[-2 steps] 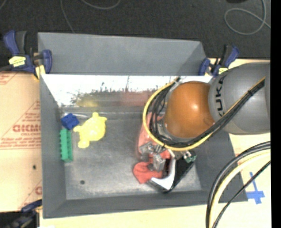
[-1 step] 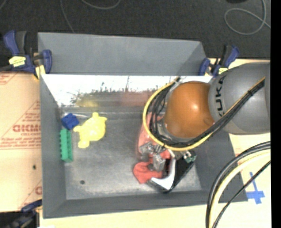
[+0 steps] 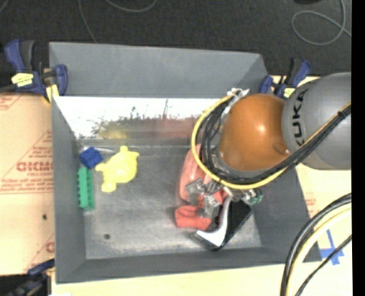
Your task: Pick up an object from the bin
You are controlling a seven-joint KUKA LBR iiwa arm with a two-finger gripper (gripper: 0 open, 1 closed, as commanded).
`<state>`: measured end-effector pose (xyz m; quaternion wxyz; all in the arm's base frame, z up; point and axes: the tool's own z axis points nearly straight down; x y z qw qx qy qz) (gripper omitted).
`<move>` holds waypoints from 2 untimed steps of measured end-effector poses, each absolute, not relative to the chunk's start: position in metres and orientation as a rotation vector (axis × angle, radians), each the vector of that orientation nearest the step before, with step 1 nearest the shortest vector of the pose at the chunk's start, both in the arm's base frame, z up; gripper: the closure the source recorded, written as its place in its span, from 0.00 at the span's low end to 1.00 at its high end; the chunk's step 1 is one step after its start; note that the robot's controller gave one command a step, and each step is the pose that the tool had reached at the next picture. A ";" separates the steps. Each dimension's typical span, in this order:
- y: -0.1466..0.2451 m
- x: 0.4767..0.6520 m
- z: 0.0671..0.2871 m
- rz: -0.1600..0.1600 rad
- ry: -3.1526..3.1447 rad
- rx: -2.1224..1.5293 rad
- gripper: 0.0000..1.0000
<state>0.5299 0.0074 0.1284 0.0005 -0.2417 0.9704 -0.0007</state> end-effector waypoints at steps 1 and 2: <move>0.005 0.539 0.148 -0.011 3.023 -0.746 1.00; 0.009 0.532 0.205 -0.002 3.061 -0.691 1.00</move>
Offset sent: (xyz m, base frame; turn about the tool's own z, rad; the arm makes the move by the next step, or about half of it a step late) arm 0.0011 0.0027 0.0761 0.0436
